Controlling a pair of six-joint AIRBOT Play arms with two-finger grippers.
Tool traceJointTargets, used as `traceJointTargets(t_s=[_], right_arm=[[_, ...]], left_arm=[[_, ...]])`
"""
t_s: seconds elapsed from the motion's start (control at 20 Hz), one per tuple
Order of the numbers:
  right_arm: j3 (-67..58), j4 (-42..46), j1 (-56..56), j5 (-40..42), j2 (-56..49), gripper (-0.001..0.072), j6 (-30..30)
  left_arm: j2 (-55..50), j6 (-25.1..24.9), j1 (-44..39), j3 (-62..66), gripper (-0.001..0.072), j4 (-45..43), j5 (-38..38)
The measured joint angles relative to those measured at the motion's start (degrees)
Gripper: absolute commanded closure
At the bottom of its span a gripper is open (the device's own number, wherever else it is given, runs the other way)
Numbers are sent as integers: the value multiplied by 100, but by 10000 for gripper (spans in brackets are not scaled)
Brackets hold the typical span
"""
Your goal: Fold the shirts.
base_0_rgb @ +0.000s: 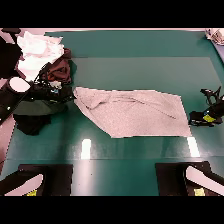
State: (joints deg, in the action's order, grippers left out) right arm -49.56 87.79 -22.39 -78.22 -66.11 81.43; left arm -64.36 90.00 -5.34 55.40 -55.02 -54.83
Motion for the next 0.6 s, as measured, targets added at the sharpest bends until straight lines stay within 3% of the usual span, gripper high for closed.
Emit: traceJointTargets(t_s=[0.4,0.45,0.6], right_arm=[[197,-1399,-957,350,-645,211,-1119],[313,-1530,-940,363,-667,266,-1185],[761,-1834,-741,546,-660,656,-1311]], left_arm=[[-11,0,0,0,681,-9,-227],[-11,0,0,0,682,-7,-236],[-11,20,0,0,682,-4,-271]])
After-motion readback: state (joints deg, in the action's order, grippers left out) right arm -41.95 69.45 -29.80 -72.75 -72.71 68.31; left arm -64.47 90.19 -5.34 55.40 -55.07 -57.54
